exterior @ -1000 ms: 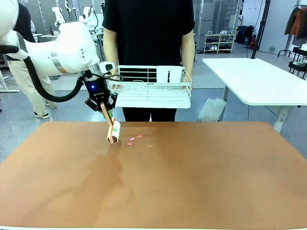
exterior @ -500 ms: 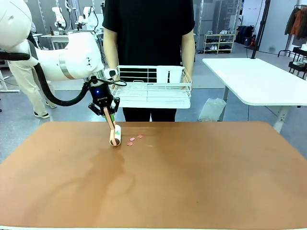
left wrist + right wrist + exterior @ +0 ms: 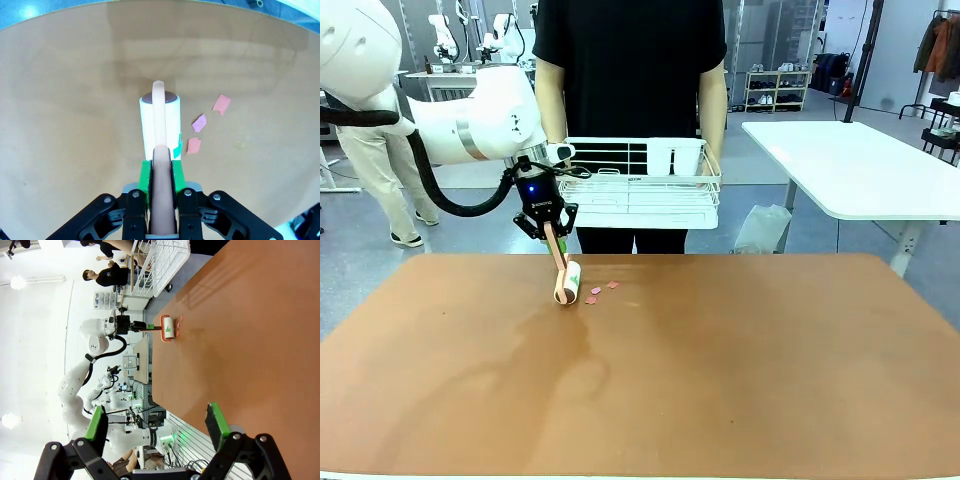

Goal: Clean the table.
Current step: Clean the table with the Lint Roller when the human lifts the Dish drying rack.

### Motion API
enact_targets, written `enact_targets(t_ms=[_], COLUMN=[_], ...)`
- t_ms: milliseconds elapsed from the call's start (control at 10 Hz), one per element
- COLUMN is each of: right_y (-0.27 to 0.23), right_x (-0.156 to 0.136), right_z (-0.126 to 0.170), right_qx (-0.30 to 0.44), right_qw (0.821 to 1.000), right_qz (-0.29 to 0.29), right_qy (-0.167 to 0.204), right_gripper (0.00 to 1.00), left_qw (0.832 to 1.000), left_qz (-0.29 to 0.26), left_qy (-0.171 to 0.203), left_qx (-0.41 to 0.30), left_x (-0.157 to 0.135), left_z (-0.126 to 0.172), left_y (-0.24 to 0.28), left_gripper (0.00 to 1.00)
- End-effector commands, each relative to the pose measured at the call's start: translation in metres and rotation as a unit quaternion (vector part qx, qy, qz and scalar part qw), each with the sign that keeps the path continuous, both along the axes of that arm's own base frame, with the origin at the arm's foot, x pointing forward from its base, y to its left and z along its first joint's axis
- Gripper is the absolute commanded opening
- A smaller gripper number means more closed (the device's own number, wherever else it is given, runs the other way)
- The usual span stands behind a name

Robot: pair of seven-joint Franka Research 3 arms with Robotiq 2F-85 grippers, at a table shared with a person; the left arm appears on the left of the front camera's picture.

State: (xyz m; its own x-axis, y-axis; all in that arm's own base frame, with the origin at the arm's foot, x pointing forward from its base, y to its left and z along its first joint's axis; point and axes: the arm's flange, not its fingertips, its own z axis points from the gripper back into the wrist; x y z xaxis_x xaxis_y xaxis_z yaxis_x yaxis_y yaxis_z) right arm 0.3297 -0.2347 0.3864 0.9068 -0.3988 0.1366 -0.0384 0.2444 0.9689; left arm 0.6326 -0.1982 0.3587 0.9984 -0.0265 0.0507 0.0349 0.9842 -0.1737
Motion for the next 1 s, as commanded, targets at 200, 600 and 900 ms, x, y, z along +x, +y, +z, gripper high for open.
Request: enact_targets(t_ms=[200,600,900], right_y=[-0.001,-0.001,-0.001], right_x=[-0.001,-0.001,-0.001], right_z=[0.002,0.002,0.002], right_qx=[0.001,0.001,0.001], right_qw=[1.0,1.0,1.0], right_qz=[0.002,0.002,0.002], right_qy=[-0.005,-0.005,-0.005], right_gripper=[1.0,1.0,1.0], left_qw=[0.998,0.997,0.998], left_qz=[-0.029,-0.011,-0.023], left_qy=[0.057,0.072,0.058], left_qx=[-0.003,-0.025,-0.03], left_x=[0.018,0.002,-0.004], left_z=[-0.032,-0.046,-0.047], left_y=[-0.041,-0.085,-0.123], left_gripper=[0.21,0.21,0.21])
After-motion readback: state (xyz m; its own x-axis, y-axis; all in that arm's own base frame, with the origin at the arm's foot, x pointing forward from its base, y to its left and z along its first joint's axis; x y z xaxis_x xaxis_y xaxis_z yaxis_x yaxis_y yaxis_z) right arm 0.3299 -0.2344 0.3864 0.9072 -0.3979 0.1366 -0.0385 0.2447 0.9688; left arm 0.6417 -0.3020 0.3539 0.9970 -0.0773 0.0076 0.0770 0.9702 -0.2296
